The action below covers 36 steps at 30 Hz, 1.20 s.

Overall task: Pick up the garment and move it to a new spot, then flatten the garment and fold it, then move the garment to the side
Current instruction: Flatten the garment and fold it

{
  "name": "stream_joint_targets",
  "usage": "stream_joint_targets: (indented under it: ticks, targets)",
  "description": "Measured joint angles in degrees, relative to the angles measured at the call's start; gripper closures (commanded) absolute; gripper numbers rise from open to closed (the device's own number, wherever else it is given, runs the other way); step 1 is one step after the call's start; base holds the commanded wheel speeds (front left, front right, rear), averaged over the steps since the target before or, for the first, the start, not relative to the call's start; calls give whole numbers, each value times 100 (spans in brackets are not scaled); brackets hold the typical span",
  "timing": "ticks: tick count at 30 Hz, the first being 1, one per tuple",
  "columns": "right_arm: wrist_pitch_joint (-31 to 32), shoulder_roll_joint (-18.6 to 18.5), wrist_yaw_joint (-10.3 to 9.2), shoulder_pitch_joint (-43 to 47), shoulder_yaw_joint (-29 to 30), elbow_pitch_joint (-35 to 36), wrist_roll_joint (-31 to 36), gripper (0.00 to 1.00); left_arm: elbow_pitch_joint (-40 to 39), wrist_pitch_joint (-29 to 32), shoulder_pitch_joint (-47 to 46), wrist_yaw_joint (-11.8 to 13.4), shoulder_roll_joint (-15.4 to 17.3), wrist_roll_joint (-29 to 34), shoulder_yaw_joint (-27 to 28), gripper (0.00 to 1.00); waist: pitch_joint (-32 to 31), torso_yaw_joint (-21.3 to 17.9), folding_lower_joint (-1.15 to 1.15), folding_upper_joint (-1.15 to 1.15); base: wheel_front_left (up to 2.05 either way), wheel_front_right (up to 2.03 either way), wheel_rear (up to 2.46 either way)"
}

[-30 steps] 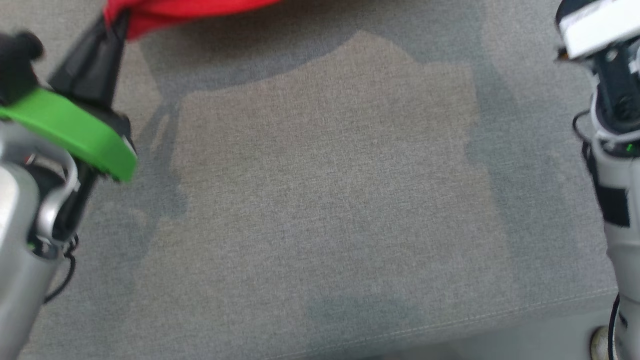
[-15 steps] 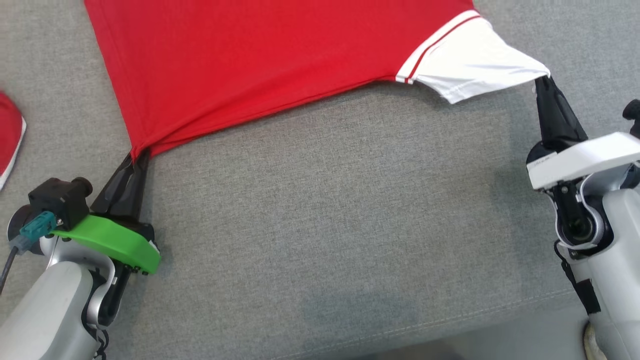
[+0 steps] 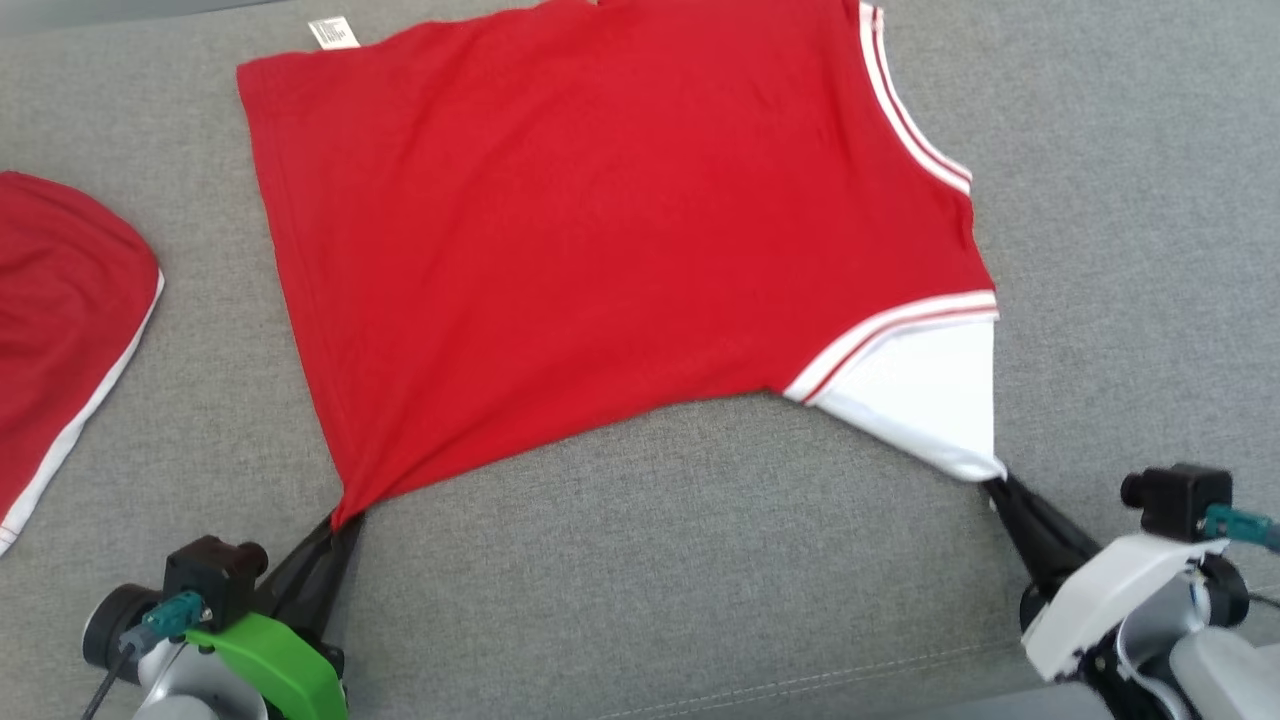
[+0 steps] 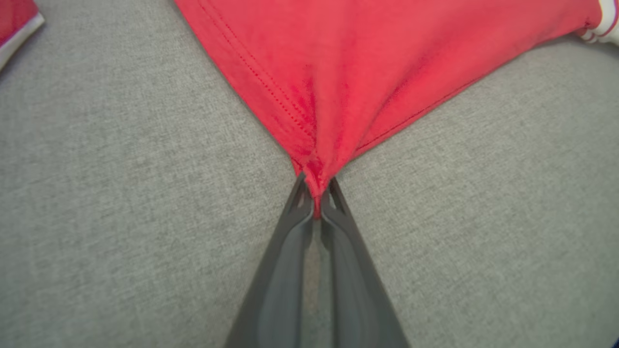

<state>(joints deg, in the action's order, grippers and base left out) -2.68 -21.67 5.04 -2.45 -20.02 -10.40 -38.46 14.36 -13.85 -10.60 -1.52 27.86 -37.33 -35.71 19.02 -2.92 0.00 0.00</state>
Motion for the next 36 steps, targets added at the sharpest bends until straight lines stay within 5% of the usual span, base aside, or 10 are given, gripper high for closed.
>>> stream_joint_targets:
  ticks: [13,21,28,32,34,35,36]
  targets:
    - [381,-100,51,1812,-559,335,-242,100,-38,3,1088,-7,225,-118,-152,100,-621,144,0,0,0,0,0]
    - [432,-241,51,2030,-627,625,-144,100,-122,19,1180,-7,363,-177,-53,100,-627,173,0,0,0,0,0]
    - [509,-256,51,1861,-839,575,89,100,4,16,1178,-7,141,-334,2,100,-729,167,0,0,0,0,0]
    - [533,-283,47,1869,-909,449,235,100,21,16,1178,-58,-140,-489,-44,65,-793,207,0,0,0,0,0]
    - [548,-293,46,1863,-971,442,348,100,40,14,1180,-57,-180,-490,-32,17,-811,224,0,0,0,0,0]
    - [527,-289,27,1857,-971,433,405,84,54,10,1180,-55,-208,-499,9,2,-816,227,0,0,0,0,0]
    - [514,-289,-14,1841,-966,415,450,72,74,9,1179,-47,-247,-524,42,0,-824,229,0,0,0,0,0]
